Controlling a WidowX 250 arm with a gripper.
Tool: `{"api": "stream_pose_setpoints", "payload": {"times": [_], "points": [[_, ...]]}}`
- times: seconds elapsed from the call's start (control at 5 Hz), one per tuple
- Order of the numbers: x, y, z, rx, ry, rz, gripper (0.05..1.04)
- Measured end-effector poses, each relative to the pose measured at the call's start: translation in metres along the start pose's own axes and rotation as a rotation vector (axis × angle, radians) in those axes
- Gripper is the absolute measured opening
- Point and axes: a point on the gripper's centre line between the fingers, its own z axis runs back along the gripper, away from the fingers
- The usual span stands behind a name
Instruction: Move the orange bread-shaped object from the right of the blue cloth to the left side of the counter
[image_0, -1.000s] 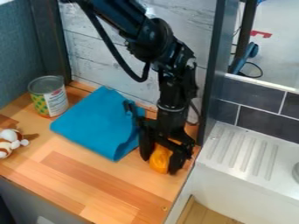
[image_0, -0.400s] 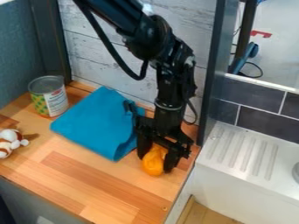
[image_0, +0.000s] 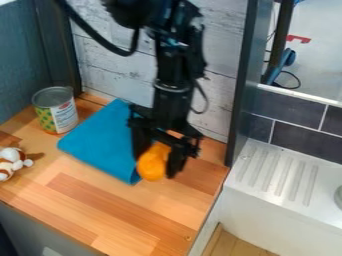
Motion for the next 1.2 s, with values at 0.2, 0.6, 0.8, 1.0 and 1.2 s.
{"api": "stream_pose_setpoints", "payload": {"times": [0.2, 0.6, 0.8, 1.0, 1.2], "points": [[-0.026, 0.045, -0.007, 0.041, 0.087, 0.123, 0.826], [-0.060, 0.101, -0.030, 0.058, 0.162, 0.299, 0.826], [-0.062, 0.105, -0.038, 0.062, 0.104, 0.391, 0.826], [-0.052, 0.116, -0.054, 0.028, 0.050, 0.442, 0.826], [-0.042, 0.117, -0.067, -0.004, 0.051, 0.433, 0.826]]}}
